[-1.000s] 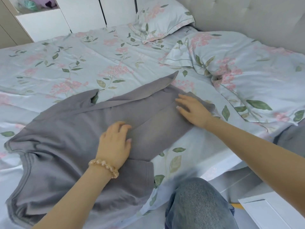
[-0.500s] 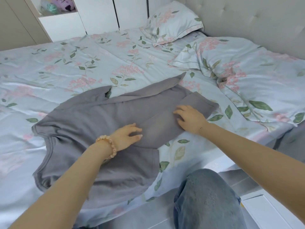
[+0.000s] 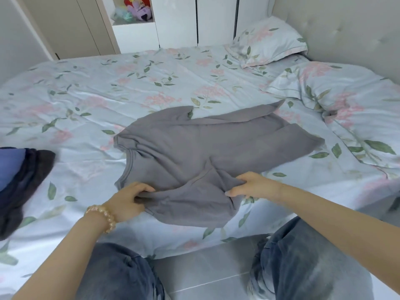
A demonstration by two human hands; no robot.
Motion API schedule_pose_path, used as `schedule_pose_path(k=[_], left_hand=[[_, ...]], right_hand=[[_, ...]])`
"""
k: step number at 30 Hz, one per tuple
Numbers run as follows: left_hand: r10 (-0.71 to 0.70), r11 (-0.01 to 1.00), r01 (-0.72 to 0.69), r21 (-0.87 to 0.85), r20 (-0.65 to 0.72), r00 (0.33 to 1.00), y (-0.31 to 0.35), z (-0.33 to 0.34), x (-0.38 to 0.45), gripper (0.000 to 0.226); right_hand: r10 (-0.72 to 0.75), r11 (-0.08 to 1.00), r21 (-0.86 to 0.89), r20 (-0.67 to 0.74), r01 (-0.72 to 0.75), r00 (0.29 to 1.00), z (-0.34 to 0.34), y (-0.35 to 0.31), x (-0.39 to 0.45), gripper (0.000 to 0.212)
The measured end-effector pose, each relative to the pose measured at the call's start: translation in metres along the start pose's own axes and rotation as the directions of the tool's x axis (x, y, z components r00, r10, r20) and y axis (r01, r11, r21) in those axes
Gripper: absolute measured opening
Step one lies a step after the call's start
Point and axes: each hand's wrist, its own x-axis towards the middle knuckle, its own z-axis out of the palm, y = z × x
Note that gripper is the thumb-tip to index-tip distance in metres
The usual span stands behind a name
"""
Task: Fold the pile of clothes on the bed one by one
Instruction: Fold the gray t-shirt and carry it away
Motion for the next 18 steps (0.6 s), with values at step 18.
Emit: schedule_pose_path(k=[18], left_hand=[[-0.120,0.940,-0.023,-0.339,-0.393,0.912,-0.040,0.012,0.000,0.046]], right_hand=[[0.217,0.359,0.930,-0.003,-0.077,0.976,0.003,-0.141,0.125,0.044]])
